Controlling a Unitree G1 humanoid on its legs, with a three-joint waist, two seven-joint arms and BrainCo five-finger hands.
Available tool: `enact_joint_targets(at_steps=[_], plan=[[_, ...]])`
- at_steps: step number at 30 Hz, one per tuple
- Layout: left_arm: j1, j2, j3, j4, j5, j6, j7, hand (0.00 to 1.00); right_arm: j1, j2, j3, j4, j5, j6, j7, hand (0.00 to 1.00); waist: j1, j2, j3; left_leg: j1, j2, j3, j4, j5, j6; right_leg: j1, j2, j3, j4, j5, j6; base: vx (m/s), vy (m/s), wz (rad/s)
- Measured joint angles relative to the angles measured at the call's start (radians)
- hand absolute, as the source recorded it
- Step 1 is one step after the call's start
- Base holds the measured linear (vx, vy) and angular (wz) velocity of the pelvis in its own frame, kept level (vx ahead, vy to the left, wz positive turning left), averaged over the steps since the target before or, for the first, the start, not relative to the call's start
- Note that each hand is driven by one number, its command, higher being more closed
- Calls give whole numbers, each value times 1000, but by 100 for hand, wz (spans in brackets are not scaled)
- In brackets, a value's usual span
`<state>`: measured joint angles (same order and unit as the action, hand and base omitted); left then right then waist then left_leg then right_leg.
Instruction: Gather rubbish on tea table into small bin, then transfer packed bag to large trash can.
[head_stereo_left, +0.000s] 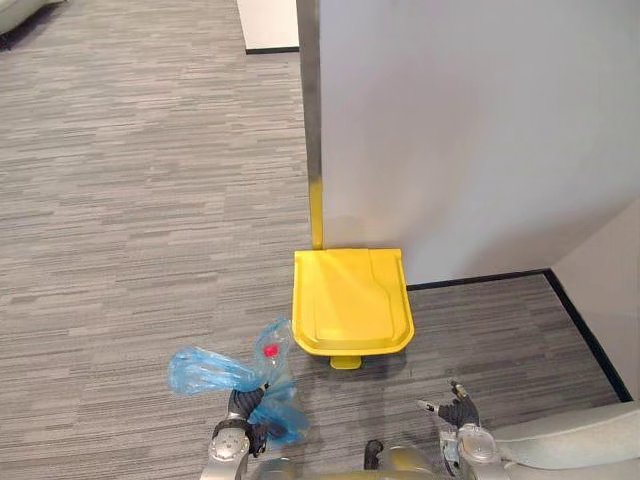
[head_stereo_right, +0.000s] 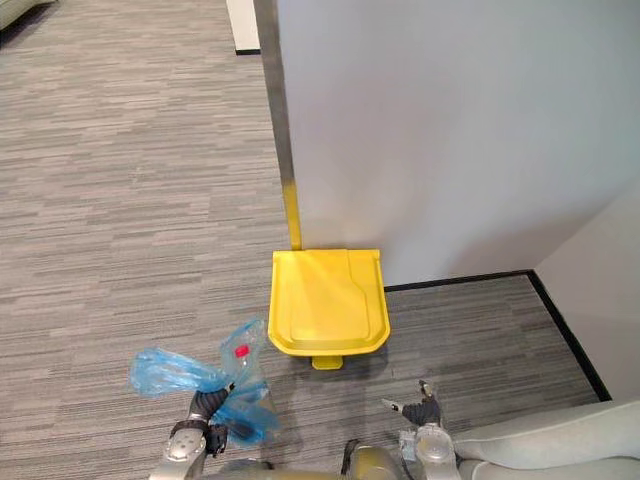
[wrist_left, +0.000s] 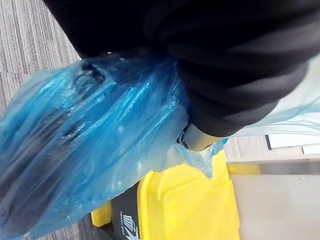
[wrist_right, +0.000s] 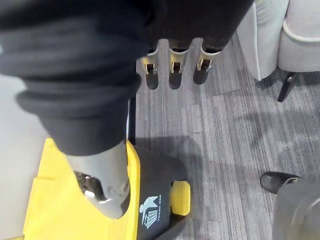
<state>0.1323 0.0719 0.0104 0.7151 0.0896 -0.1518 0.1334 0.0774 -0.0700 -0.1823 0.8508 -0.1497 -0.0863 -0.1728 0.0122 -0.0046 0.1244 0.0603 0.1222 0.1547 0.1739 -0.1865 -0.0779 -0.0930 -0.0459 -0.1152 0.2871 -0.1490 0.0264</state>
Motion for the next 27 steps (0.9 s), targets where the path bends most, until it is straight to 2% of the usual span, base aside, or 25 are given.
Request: enact_joint_targets(at_steps=[4,8,12,16,19,23,25,26,27], plan=[[4,5,1,9,0,-1,0,100,-1,-2,-7,10,0,0,0,0,1,2,-1,-2,-9,-7,-17,17,11,31,-1,-4,-77,43,9,0,45,8],[-1,15,0,35,0,-1,2,100,-3,-6,-7,32,1,-3,0,0,2,5,-1,-17,-42,-35,-36,60,27,76,-19,-26,-187,108,23,-53,50,20],[1,27,0,37,0,-1,2,100,-3,-10,-8,36,2,-5,0,0,2,6,-1,-33,-56,-78,-54,84,37,94,-30,-69,-228,138,25,-100,17,37],[6,51,-5,47,0,-1,2,100,-4,-11,-10,37,4,-7,0,0,3,0,-1,-39,-65,-127,-124,141,35,91,-32,-110,-256,163,21,-142,-25,32],[10,52,-6,57,0,0,2,100,-6,-11,-10,37,4,-7,0,0,4,0,0,-39,-62,-129,-142,156,27,88,-30,-115,-257,162,22,-163,-36,8],[10,49,-8,63,0,0,1,100,-7,-14,-11,36,4,-6,-1,0,4,-5,1,-53,-54,-113,-149,149,25,72,-20,-67,-270,159,24,-106,-7,-17],[9,49,-8,62,0,0,2,100,-13,-14,-14,28,4,-6,-2,0,4,-12,0,-79,-55,-88,-144,149,26,15,-23,-40,-218,133,48,-49,11,-33],[9,51,-8,62,0,0,1,100,-17,-13,-14,26,4,-6,-3,0,2,-22,3,-96,-58,-69,-106,144,33,-36,-35,-18,-146,91,71,8,44,-24],[6,52,-8,57,0,0,1,100,-11,-11,-14,26,4,-3,-3,0,1,-36,13,-126,-63,-62,-25,101,50,-67,-50,-12,-69,59,90,4,58,-16]])
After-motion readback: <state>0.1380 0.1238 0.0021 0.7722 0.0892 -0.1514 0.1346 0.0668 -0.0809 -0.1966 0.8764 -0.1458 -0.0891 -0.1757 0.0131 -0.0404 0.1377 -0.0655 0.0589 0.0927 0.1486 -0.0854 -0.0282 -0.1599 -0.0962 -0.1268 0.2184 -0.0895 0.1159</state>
